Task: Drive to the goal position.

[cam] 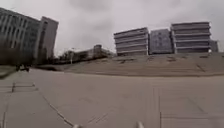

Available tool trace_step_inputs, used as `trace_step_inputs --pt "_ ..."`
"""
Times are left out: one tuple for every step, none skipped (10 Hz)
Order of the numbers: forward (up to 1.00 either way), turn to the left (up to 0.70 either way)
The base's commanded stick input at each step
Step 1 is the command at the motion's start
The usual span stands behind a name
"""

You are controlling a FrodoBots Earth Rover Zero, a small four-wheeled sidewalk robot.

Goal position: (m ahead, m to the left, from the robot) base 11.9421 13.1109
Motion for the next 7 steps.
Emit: trace_step_inputs --pt "0.85 0.31" --pt "0.85 0.28" --pt "0.85 0.2" --pt "0.85 0.06" --pt "0.85 0.0" --pt "0.85 0.0" --pt "0.85 0.0"
